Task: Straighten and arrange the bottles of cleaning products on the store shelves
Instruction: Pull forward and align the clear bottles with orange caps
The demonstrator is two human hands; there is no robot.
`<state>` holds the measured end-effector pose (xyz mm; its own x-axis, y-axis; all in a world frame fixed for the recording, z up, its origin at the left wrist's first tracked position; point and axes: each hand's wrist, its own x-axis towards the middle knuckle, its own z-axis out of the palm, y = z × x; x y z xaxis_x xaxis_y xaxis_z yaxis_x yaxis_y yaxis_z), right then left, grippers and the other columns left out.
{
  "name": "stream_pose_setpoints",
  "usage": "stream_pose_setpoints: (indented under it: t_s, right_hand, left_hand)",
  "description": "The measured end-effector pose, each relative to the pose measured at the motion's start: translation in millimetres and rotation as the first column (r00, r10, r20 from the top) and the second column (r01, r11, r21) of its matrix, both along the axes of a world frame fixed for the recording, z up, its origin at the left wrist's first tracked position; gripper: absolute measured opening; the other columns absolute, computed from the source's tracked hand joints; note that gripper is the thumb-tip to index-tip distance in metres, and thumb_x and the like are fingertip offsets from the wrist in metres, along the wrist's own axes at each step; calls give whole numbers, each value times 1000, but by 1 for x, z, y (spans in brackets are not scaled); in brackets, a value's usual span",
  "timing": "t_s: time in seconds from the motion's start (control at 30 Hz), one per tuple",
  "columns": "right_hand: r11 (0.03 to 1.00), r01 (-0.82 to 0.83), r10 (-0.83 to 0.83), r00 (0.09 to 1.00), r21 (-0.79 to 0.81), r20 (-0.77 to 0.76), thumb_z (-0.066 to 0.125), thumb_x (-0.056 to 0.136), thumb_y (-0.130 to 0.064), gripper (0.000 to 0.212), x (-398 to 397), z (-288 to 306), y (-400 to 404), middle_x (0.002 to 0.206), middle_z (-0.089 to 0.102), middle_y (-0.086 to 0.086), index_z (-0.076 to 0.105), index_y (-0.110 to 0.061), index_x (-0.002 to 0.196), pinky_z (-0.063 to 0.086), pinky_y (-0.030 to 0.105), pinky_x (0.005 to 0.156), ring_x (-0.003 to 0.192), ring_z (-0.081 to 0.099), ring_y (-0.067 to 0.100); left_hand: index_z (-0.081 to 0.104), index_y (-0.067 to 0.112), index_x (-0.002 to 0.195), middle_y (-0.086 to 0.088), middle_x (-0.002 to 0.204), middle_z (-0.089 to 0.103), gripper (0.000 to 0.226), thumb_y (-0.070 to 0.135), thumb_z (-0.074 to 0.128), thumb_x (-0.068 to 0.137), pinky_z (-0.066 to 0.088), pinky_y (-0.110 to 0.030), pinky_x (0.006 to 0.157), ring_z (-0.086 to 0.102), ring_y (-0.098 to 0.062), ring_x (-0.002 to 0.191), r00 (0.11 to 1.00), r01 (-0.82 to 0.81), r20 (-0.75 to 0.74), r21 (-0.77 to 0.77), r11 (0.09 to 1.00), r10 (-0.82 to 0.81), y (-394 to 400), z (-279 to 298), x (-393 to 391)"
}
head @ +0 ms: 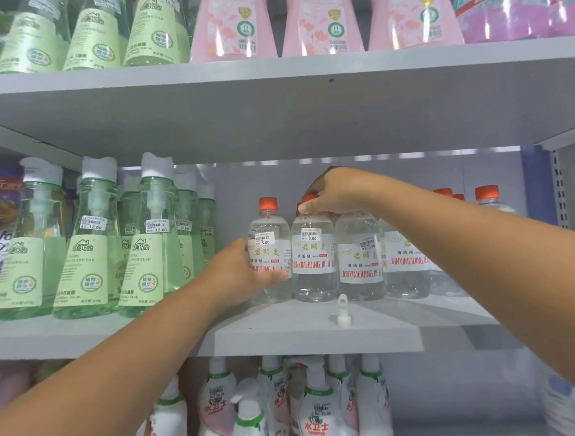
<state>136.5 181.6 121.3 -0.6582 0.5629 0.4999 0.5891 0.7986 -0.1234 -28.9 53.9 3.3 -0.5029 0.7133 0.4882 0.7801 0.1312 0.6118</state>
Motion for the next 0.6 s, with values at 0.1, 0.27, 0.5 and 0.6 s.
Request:
stream_pose_setpoints:
  t_s: [0.1, 0.27, 0.5, 0.6]
  right_hand:
    - [999, 18, -18, 1000, 33, 4, 64, 92, -61, 49, -3, 0, 1, 95, 78, 6, 73, -22, 119, 55, 38, 90, 98, 73, 23]
    - [999, -11, 12, 1000, 32, -15, 62, 95, -58, 41, 0, -4, -1, 82, 73, -4, 71, -26, 119, 51, 34, 82, 91, 69, 17]
    - [998, -61, 61, 996, -7, -62, 59, 98, -57, 48, 3, -13, 0, 114, 68, -7, 63, -30, 137, 45, 32, 89, 114, 62, 20]
    - [998, -68, 66, 994, -12, -88, 59, 97, -58, 50, 5, -16, -2, 130, 66, -5, 62, -31, 139, 45, 32, 88, 111, 59, 19]
  left_hand:
    - [49, 25, 119, 11, 107, 69, 69, 53, 88, 70, 56, -31, 80, 66, -8, 94, 1000, -10, -14, 7, 1000, 10, 1, -1, -2]
    - [51, 24, 123, 10, 106, 66, 56, 48, 81, 82, 53, -31, 75, 66, -10, 91, 1000, -25, -1, 10, 1000, 25, -1, 2, 5]
    - [43, 32, 115, 15, 105, 64, 57, 46, 85, 79, 49, -27, 68, 63, -4, 90, 1000, -3, -4, 12, 1000, 3, 1, 0, 1]
    - [43, 31, 116, 14, 104, 63, 57, 46, 84, 80, 50, -30, 73, 63, -6, 90, 1000, -2, 6, 5, 1000, 2, 1, 1, 2]
